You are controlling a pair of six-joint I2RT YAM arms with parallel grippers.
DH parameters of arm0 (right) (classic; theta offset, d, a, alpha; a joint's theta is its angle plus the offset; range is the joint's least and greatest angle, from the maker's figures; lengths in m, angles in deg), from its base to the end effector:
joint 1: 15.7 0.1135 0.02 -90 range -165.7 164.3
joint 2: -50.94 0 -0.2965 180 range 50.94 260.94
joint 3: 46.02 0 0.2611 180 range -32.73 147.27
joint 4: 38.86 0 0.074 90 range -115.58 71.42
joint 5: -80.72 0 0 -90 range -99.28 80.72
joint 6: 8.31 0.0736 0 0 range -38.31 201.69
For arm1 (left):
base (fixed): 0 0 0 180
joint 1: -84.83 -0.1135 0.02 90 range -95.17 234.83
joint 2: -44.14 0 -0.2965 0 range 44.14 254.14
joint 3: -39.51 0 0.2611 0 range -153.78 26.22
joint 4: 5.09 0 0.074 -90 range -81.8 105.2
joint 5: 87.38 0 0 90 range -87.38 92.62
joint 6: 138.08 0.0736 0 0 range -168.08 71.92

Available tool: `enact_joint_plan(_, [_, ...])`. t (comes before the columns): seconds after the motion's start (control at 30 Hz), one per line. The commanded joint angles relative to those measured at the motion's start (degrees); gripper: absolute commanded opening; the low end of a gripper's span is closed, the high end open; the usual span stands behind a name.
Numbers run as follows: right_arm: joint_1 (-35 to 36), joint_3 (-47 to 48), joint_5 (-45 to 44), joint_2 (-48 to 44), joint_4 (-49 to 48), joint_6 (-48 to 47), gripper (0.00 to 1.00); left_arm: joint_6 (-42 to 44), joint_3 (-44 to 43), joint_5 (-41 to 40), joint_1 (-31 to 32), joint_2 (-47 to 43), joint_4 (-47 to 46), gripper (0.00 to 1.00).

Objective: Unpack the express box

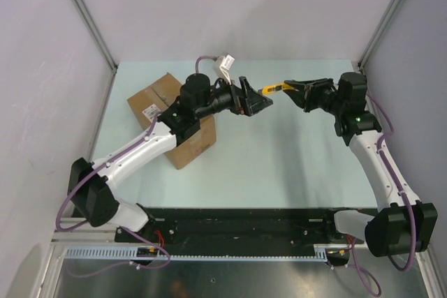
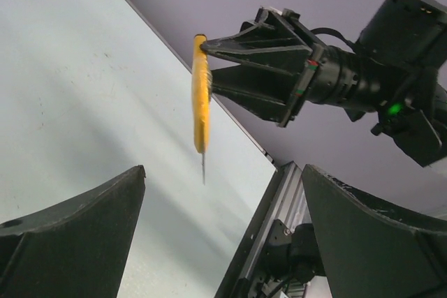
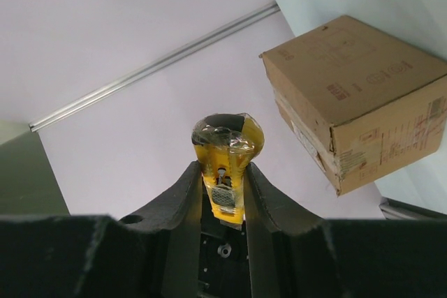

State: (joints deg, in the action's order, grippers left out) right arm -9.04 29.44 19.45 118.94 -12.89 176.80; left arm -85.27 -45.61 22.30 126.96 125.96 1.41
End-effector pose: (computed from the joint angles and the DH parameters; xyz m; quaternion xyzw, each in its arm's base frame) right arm 0.2931 0.0698 0.3783 0.4445 0.6645 0.5661 0.2008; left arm 0.2663 -0.2743 0.4140 0.1482 0.7102 -0.5277 0.4419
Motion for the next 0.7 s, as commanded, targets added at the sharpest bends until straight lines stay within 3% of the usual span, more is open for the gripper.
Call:
enact_joint_plan(0.0, [0.73,1.64,2.47,-1.82,-2.41,0.95,0.00,0.98,-3.75,-0.87,0.59,1.85,-2.44,0.97])
enact_joint_plan(0.23, [0.99,1.64,2.65,-2.18,-0.56,-0.63,0.00,1.85,-5.86,-1.05,0.85,3.34,-2.44,0.75])
enact_joint_plan(0.4, [0.99,1.64,2.64,-2.18,0.06,-0.98,0.00,3.17,-5.86,-1.31,0.85,3.08,-2.44,0.50])
enact_joint_plan(0.6, [1.08,1.64,2.65,-2.26,-1.35,-0.89,0.00,4.32,-5.86,-2.10,0.85,2.91,-2.44,0.38])
enact_joint_plan(0.67, [1.08,1.64,2.65,-2.27,-1.52,-0.89,0.00,4.67,-6.21,-2.37,0.85,3.08,-2.44,0.30])
